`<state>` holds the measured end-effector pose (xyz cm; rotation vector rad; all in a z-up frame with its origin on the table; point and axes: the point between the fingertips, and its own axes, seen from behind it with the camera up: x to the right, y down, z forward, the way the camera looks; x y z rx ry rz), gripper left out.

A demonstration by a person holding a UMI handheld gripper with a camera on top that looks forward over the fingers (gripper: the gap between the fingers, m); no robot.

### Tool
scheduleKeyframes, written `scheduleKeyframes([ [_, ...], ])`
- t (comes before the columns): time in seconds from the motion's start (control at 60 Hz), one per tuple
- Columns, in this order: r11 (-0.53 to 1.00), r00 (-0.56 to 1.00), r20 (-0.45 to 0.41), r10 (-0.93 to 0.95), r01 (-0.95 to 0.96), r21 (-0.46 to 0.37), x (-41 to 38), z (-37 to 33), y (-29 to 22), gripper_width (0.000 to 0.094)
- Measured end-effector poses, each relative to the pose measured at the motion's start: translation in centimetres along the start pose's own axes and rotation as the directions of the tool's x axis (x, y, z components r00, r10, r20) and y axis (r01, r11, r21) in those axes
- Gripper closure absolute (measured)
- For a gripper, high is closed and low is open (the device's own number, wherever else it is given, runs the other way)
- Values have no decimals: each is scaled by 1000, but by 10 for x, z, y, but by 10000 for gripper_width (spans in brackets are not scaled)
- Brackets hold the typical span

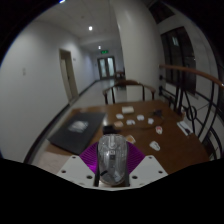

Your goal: Arrange mouse

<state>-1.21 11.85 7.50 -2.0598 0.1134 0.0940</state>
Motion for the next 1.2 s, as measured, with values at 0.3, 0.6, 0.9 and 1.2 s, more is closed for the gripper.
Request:
scheduleKeyframes([
  [0.3,999,992,119,-32,35,-27,-175,-52,29,600],
  [0.6,972,992,35,-122,126,-198,-171,-21,139,588],
  [0.9,911,916,231,-328,372,-181,-169,-58,135,102],
  [1.2,952,908,348,-233,286,-109,-71,-170,105,88],
])
